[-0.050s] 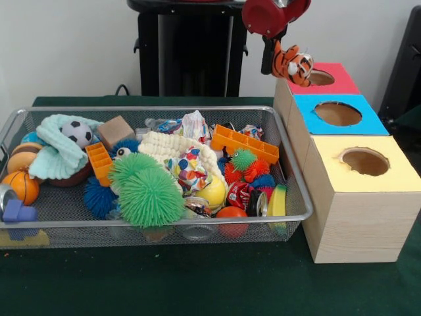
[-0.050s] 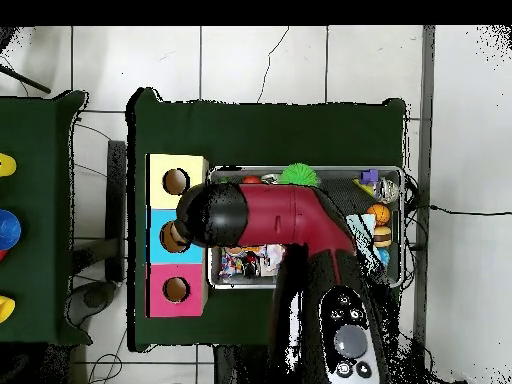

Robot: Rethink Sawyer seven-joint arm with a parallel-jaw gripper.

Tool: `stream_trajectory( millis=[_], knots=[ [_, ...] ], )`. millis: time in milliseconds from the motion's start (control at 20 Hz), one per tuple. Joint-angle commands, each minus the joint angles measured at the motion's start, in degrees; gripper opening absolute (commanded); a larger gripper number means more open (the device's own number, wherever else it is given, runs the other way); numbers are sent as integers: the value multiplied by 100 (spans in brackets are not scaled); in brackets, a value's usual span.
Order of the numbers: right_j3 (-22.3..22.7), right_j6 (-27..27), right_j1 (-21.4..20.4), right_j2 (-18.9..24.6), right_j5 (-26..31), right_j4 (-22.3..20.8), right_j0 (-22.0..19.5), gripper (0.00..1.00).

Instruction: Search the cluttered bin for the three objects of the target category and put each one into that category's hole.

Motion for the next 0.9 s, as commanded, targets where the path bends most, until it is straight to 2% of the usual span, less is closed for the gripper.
stream_trajectory(
  millis=[50,600,900],
  knots=[
    [904,1586,-108,-206,-445,-9,115,0],
    [1424,1700,-390,-413,-773,132,461,0],
    [1272,1847,-183,-630,-738,-35,756,0]
  ],
)
